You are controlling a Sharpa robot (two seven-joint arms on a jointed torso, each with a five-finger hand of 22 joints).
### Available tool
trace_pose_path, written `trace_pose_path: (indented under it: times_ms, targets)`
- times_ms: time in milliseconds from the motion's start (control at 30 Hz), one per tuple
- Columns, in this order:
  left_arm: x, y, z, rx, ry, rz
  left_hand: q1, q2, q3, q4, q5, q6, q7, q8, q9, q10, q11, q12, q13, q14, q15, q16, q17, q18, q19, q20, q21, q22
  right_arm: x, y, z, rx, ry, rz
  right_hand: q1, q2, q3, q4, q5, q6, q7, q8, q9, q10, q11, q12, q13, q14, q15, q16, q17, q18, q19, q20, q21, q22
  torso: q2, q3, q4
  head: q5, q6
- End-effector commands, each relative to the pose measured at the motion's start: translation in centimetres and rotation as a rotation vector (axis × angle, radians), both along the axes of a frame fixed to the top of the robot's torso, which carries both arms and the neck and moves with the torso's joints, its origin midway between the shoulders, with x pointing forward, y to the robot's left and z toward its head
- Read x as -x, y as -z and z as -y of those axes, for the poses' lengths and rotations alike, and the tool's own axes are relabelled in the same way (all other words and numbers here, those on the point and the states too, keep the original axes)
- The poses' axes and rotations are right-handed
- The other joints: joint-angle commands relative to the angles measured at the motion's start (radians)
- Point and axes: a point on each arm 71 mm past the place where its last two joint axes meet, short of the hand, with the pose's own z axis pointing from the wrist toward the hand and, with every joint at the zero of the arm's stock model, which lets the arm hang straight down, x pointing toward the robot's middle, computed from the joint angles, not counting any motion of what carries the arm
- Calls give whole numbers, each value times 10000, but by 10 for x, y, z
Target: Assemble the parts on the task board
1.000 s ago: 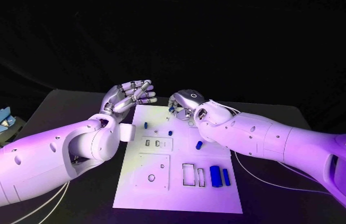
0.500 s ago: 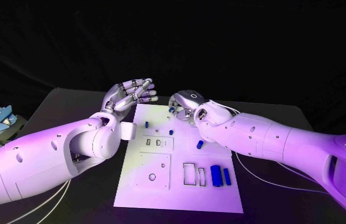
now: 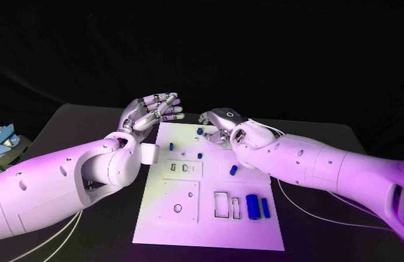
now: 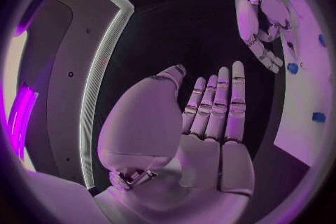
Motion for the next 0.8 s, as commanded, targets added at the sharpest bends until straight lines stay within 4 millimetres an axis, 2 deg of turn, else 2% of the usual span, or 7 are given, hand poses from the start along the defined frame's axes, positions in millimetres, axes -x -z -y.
trace_pose_path:
  times_ms: [33, 167, 267, 400, 533, 633, 800]
  targets:
    - [0, -2, 1, 89, 151, 38, -46, -77, 81, -2, -63, -37, 496, -40, -8, -54, 48, -36, -4, -31, -23, -58, 9, 50, 49, 11, 45, -12, 3, -4, 13, -129, 242, -178, 94, 14, -65, 18, 89, 229, 67, 95, 57, 158, -13, 172, -21, 115, 1, 117, 125, 102, 188, -18, 139, 197, -15, 15, -19, 16, -39]
    - [0, -1, -2, 67, 104, 28, -46, -77, 81, -2, -63, -37, 496, -40, -8, -54, 48, -36, -4, -31, -23, -58, 9, 50, 49, 11, 45, -12, 6, -14, 43, -561, 627, -615, 89, 62, -28, 114, 239, 644, 46, 234, 129, 620, -75, 532, -28, 282, -49, 395, 538, -30, 662, -63, 626, 889, -58, 42, -115, 71, -70]
    - [0, -1, -3, 53, 67, 30, -46, -77, 81, -2, -63, -37, 496, -40, -8, -54, 48, -36, -4, -31, -23, -58, 9, 50, 49, 11, 45, -12, 9, -20, 65, -827, 928, -1004, -146, -70, -142, 328, 379, 785, 78, 242, 142, 1350, -138, 905, 50, 398, -93, 638, 924, -150, 1050, -97, 1062, 1513, -101, 39, -173, 75, -61]
    - [0, -2, -5, 42, 35, 33, -46, -77, 81, -2, -63, -37, 496, -40, -8, -54, 48, -36, -4, -31, -23, -58, 9, 50, 49, 11, 45, -12, 13, -27, 97, -1005, 1388, -1709, -311, -368, -495, 575, 685, 871, -95, 292, 182, 2132, -349, 1416, 335, 508, -253, 935, 1371, -237, 1340, -228, 1403, 2023, -117, 49, -208, 83, -64]
    - [0, -1, -6, 32, 7, 33, -57, -79, 90, 2, -66, -44, 502, -49, -11, -65, 54, -42, -5, -36, -19, -71, 12, 47, 55, 11, 42, -19, 16, -25, 119, -746, 1783, -2627, -275, -503, -855, 721, 632, 820, -234, 309, 213, 2655, -525, 2116, 866, 472, -402, 923, 1274, -216, 1272, -363, 1313, 1960, -132, 67, -237, 97, -75]
    - [0, -1, -6, 34, -5, 51, -57, -79, 90, 2, -66, -44, 502, -49, -11, -65, 54, -42, -5, -36, -19, -71, 12, 47, 55, 11, 42, -19, 16, -24, 127, -616, 1941, -2983, -20, -470, -1287, 936, 660, 750, -333, 371, 277, 2457, -611, 3284, 1888, 485, -476, 958, 1282, -222, 1316, -479, 1308, 2066, -117, 61, -236, 89, -79]
    - [0, -1, -6, 38, -26, 76, -57, -79, 90, 2, -66, -44, 502, -49, -11, -65, 54, -42, -5, -36, -19, -71, 12, 47, 55, 11, 42, -19, 15, -20, 134, -536, 2079, -3311, 321, -445, -1763, 1282, 765, 618, -342, 487, 358, 1828, -658, 5326, 3657, 576, -531, 1176, 1645, -293, 1500, -494, 1442, 2409, -104, 49, -214, 44, -61]
